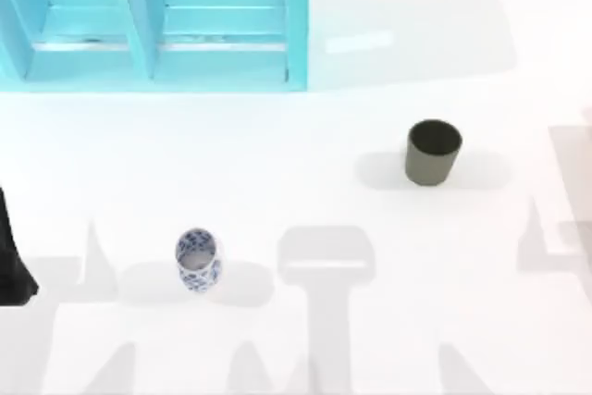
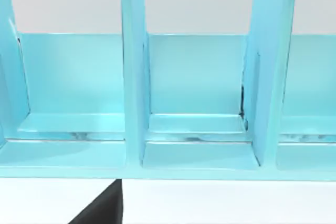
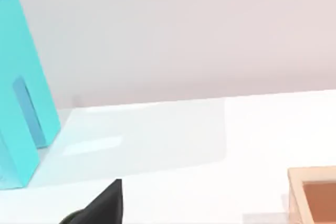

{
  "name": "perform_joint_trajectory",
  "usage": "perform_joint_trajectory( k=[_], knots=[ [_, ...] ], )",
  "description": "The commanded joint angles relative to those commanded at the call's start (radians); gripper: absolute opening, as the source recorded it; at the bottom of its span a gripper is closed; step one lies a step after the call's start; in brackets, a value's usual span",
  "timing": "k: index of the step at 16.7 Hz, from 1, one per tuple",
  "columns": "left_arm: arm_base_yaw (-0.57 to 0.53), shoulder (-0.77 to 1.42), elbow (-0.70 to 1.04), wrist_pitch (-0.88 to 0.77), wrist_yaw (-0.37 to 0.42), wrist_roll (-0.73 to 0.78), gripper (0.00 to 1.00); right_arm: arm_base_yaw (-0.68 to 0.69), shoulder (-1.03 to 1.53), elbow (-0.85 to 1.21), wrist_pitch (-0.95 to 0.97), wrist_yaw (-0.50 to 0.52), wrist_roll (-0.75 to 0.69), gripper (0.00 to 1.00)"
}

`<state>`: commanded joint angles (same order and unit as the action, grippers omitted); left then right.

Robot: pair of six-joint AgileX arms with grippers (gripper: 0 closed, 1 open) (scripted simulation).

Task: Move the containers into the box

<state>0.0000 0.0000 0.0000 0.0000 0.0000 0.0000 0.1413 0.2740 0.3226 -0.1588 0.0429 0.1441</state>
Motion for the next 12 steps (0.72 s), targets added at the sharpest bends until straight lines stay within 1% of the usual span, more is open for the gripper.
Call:
perform_joint_trajectory(
  k=[5,12],
  knots=[
    [0.0,0.0,0.0,0.0,0.0,0.0,1.0,0.179,0.412,0.404,-0.256,0.062,0.161,1.0],
    [0.0,0.0,0.0,0.0,0.0,0.0,1.0,0.464,1.172,1.054,-0.751,0.156,0.408,1.0]
  ],
)
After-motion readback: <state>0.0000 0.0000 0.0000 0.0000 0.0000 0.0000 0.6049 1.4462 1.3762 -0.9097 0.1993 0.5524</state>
